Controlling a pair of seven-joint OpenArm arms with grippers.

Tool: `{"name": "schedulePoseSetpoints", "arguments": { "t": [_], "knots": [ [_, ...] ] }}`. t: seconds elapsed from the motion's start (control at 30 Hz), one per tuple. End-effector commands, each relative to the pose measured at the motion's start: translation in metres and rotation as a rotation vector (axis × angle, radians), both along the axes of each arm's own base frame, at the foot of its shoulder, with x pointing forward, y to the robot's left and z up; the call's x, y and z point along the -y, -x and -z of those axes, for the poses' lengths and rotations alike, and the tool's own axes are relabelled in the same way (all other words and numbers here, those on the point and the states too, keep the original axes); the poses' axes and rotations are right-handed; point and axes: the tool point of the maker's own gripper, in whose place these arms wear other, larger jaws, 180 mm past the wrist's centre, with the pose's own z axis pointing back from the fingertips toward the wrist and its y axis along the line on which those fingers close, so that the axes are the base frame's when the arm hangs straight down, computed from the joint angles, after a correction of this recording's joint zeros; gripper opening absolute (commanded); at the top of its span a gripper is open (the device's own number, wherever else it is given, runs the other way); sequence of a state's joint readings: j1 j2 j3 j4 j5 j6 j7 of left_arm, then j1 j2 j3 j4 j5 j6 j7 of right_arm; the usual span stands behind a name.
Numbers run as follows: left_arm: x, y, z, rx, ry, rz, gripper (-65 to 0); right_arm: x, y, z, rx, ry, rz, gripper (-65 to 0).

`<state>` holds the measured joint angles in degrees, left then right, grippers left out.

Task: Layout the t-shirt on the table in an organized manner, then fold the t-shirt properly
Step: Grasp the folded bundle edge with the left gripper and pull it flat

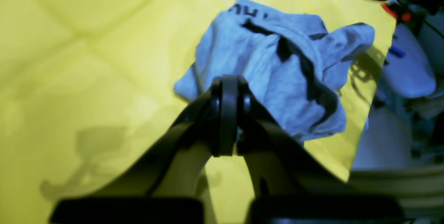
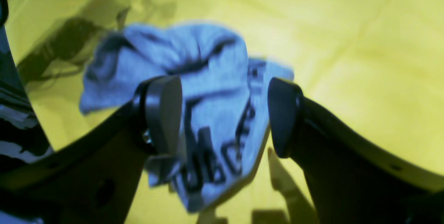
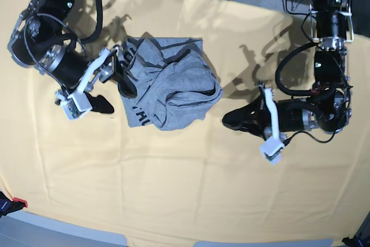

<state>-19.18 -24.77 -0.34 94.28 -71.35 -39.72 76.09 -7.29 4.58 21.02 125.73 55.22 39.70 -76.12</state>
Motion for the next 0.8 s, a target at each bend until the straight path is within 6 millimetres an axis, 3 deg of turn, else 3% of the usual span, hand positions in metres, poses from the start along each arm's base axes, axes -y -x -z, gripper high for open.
{"name": "schedulePoseSetpoints", "arguments": {
  "t": [0.0,0.27,0.4,0.47,0.77],
  "knots": [
    [0.009,-0.007,-0.022,0.065,0.028,0.03,-65.0,-0.002,0.0,-0.012,0.047,-0.027,-0.009,-26.1],
    [0.069,-0.006,-0.011,0.152,-0.144,0.218,-65.0,0.001,0.025,0.014,-0.057,-0.024,0.003,-26.1],
    [0.087,-0.004,-0.005,0.163,-0.195,0.285,-35.2,0.002,0.027,0.018,-0.072,-0.017,0.002,-26.1],
    [0.091,-0.005,-0.001,0.155,-0.211,0.297,-28.6,0.002,0.027,0.019,-0.075,-0.014,0.003,-26.1],
    [0.095,-0.016,0.026,0.044,-0.192,0.258,-28.6,0.002,0.028,0.019,-0.077,-0.011,0.002,-26.1]
  ]
}}
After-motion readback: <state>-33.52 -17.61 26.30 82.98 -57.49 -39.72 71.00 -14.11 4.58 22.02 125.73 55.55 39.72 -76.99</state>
